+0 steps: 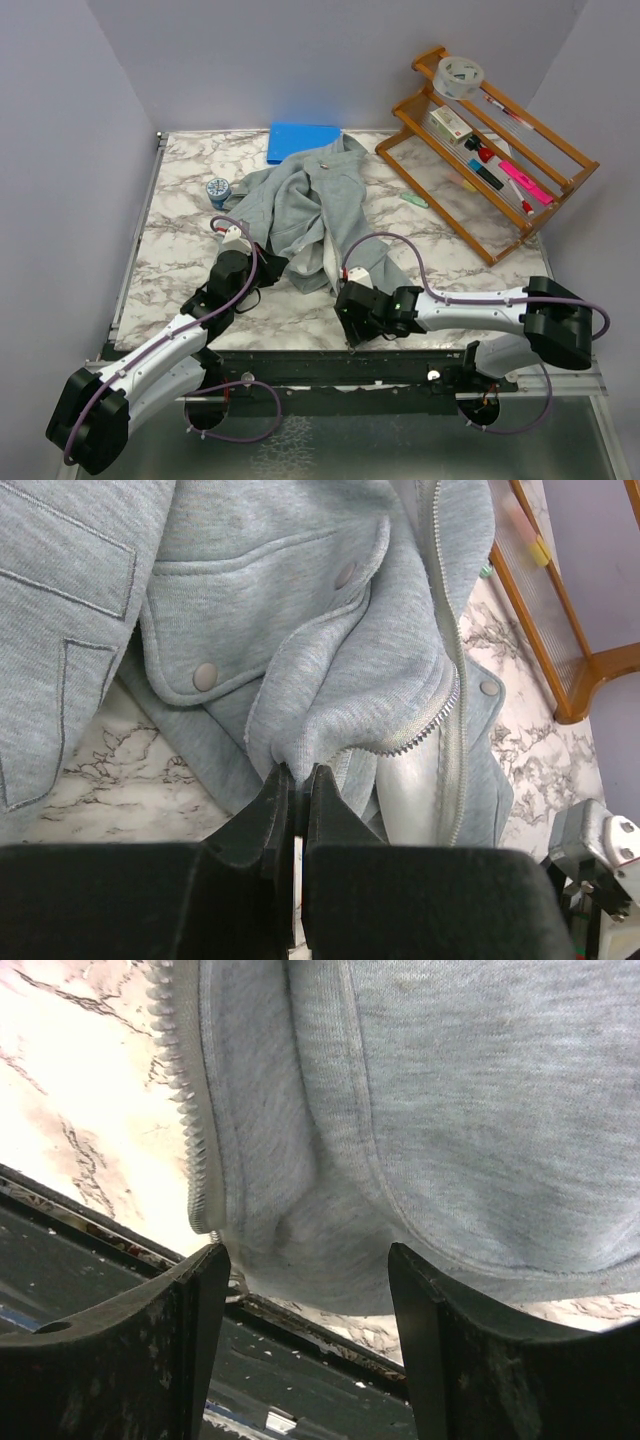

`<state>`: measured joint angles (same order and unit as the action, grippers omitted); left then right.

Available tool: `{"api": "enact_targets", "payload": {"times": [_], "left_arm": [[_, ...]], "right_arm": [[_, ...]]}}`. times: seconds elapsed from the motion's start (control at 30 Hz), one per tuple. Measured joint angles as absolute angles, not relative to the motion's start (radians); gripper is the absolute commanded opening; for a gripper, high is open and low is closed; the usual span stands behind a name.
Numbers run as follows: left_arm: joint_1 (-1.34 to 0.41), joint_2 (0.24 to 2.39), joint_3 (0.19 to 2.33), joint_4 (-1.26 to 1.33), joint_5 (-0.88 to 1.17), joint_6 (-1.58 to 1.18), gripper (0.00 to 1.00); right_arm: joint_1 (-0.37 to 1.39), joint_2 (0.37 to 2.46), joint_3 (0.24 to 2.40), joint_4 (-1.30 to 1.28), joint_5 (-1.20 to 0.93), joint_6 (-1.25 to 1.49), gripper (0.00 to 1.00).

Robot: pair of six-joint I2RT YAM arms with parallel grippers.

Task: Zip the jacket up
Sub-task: Pick up the jacket from the center of the board.

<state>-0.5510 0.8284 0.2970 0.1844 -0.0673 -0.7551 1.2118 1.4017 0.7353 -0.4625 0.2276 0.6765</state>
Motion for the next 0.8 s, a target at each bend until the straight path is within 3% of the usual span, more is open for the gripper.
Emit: {"api": "enact_targets", "payload": {"times": [0.2, 0.4, 0.5, 0.63, 0.8], "left_arm": [[-0.551, 0.829, 0.297, 0.185, -0.067, -0.759, 0.0], [-0.551, 0.829, 0.297, 0.185, -0.067, -0.759, 0.0], [-0.551, 0.829, 0.297, 0.185, -0.067, -0.759, 0.0], [-0.551, 0.828, 0.297, 0.184, -0.067, -0.76, 0.0], [-0.551, 0.822, 0.296, 0.183, -0.067, -0.762, 0.0]], "right_arm": [[1.212, 1.451, 0.74, -0.45, 0.229, 0.673, 0.66], [1.212, 1.468, 0.744, -0.441, 0.237, 0.668, 0.52], [1.211, 1.48, 0.747, -0.431, 0.24, 0.663, 0.42], [1.211, 1.499, 0.748, -0.394, 0.244, 0.663, 0.2], [1.211, 1.503, 0.744, -0.334, 0.242, 0.672, 0.01]]}}
